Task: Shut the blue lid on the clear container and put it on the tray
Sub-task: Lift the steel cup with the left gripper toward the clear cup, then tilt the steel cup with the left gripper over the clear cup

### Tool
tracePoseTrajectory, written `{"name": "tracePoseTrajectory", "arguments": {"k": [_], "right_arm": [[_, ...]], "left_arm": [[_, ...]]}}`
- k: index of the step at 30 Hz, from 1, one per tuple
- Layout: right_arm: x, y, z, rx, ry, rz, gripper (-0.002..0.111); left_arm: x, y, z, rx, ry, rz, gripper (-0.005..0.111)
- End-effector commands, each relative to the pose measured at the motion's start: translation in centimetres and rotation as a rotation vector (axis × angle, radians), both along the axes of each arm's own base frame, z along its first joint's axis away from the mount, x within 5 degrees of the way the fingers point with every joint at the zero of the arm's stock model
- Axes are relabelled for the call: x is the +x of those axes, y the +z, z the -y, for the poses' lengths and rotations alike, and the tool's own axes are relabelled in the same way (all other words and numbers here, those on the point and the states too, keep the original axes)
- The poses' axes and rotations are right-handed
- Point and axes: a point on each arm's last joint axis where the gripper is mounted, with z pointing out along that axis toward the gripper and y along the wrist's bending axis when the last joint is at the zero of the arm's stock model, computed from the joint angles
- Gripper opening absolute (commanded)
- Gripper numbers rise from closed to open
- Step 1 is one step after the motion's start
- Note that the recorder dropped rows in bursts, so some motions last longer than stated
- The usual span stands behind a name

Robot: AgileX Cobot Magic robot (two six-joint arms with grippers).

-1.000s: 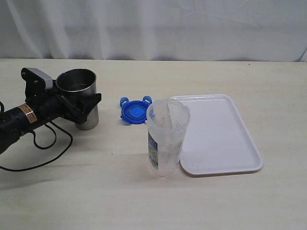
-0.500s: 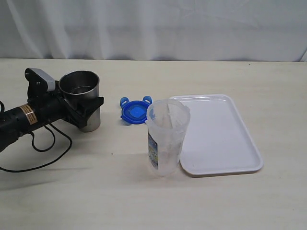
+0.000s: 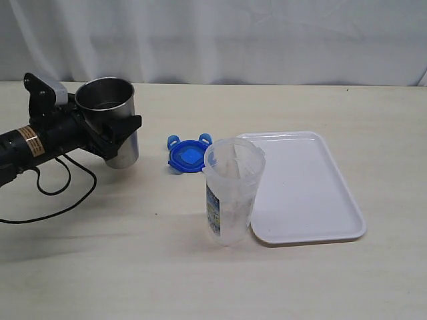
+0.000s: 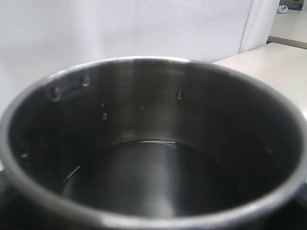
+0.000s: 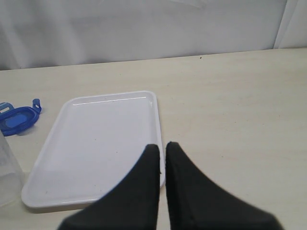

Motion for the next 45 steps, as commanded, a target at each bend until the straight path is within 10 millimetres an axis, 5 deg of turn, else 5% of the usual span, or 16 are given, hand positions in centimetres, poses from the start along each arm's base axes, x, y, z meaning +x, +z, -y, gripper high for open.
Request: {"name": "tracePoseTrajectory", "arguments": {"k": [1,29,45], "right_arm": [[0.0,0.0,0.0,0.003,-0.003,0.006,0.005],[0.0,0.0,0.0,0.003,-0.003,0.006,0.005],[0.0,0.0,0.0,0.003,-0.003,0.006,0.005]], "left_arm": [[0.1,2.6,0.1,-0.083,-0.003,0.087,0.000],[-0.3,5.9,10.5,-0.102,-0.217,0.174,0.000],[-0.6,6.1,11.4,-0.093,-0.260,0.178,0.000]]}}
